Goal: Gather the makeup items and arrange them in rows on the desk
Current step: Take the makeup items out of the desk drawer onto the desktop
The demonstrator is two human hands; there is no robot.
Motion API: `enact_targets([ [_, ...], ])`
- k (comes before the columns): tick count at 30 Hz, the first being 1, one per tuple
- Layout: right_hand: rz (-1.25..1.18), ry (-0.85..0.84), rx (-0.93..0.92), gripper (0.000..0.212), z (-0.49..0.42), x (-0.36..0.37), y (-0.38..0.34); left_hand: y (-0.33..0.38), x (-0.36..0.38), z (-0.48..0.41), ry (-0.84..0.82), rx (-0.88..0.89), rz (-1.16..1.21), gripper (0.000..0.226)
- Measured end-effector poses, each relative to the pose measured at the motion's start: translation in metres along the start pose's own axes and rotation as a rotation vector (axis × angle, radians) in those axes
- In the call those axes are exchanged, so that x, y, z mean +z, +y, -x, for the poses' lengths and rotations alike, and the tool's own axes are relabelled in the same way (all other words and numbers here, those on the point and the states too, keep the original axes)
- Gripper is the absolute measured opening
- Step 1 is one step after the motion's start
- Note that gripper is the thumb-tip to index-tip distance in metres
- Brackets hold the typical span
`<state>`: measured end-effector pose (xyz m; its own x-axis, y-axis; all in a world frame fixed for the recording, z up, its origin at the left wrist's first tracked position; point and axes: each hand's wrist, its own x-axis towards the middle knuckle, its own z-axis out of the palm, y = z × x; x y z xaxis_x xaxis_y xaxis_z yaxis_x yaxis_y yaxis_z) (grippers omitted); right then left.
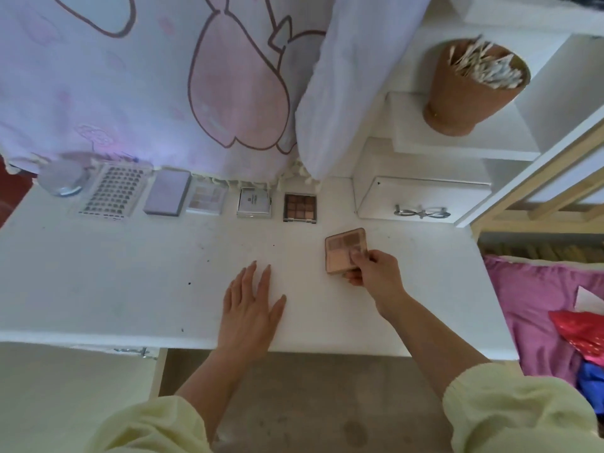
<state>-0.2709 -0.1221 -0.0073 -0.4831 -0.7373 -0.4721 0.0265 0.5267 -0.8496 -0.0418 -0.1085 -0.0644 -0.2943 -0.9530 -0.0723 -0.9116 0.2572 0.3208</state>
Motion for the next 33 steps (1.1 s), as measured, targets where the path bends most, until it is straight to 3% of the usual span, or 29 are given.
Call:
enact_targets([
  [7, -0.162, 0.092, 0.089, 0.009, -0.032, 0.020, -0.006, -0.007, 0.011, -0.008, 0.031, 0.027, -0.079, 0.067],
  [9, -0.166, 0.158, 0.082, 0.018, -0.037, 0.025, -0.006, -0.007, 0.011, -0.008, 0.028, 0.023, -0.081, 0.067],
  [14, 0.165, 0.215, 0.016, 0.030, -0.046, 0.029, -0.007, -0.008, 0.013, -0.010, 0.007, 0.014, -0.107, 0.068],
  [20, 0.226, 0.209, -0.043, 0.038, -0.045, 0.026, -0.006, -0.008, 0.013, -0.011, 0.030, 0.034, -0.117, 0.068],
  [24, 0.290, 0.226, -0.213, 0.035, -0.019, 0.023, 0.002, -0.007, 0.012, -0.012, 0.017, 0.014, -0.118, 0.069],
  [28, 0.413, 0.072, -0.380, 0.021, 0.033, 0.008, 0.023, -0.009, 0.008, -0.007, -0.070, 0.033, -0.069, 0.072],
  [33, 0.803, -0.208, -0.433, 0.020, 0.100, -0.022, 0.066, -0.001, 0.007, 0.047, -0.004, 0.164, -0.098, 0.062],
])
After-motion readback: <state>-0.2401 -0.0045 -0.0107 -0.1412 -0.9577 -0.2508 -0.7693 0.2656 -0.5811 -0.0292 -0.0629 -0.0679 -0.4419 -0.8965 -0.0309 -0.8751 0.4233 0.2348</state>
